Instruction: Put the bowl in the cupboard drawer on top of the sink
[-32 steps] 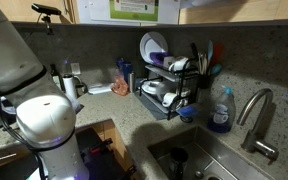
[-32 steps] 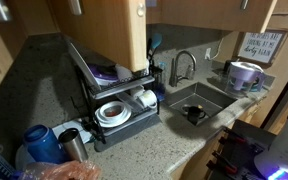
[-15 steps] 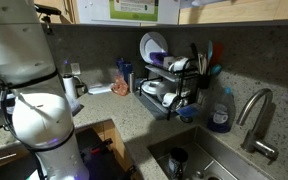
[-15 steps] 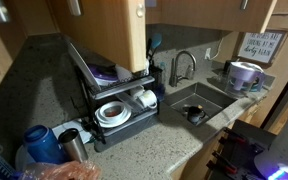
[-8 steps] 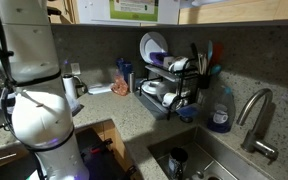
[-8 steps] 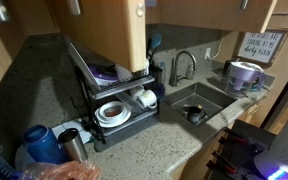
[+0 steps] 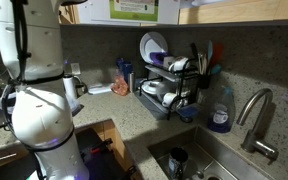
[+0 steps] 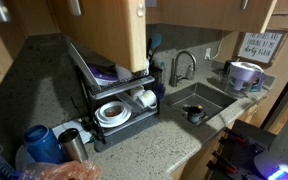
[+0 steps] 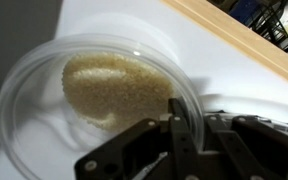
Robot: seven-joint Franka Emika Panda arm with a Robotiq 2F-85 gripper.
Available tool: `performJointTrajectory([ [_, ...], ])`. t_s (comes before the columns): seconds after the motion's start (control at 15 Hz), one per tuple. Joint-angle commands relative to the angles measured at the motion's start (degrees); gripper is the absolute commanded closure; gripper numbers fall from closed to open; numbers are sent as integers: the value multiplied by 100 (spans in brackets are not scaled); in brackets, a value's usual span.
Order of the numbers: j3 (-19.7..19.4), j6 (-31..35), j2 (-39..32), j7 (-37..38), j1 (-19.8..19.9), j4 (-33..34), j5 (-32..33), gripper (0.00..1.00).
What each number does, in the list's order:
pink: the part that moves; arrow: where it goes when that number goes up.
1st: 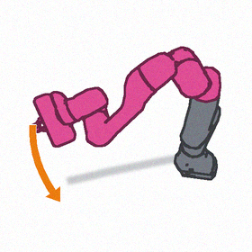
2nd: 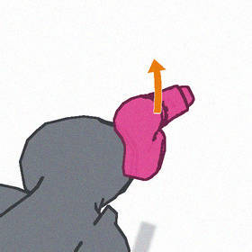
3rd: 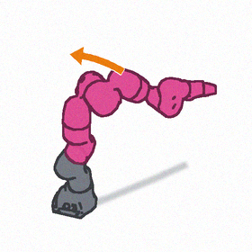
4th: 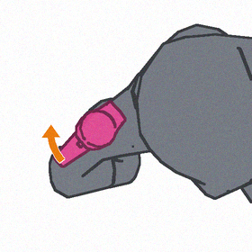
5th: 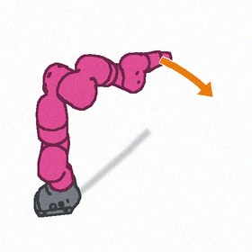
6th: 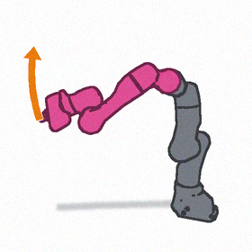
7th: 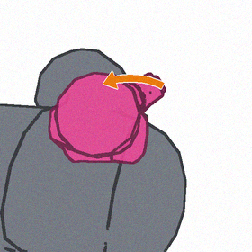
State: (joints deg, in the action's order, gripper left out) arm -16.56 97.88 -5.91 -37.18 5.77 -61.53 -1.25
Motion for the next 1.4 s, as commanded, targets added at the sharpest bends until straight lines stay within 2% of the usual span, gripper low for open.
performJointTrajectory([
  [0.0, -58, -296, -303, 338, 47, 491, 14, 99],
  [0.8, -212, -453, -785, 1020, 132, 1085, 3, 99],
  [0.87, -217, -453, -798, 1041, 141, 1109, 2, 93],
  [0.93, -218, -463, -817, 1086, 149, 1145, 5, 83],
  [1.0, -219, -470, -836, 1103, 160, 1174, 8, 68],
  [1.13, -228, -477, -865, 1122, 173, 1226, 5, 57],
  [1.33, -241, -463, -885, 1170, 181, 1297, 10, 33],
])
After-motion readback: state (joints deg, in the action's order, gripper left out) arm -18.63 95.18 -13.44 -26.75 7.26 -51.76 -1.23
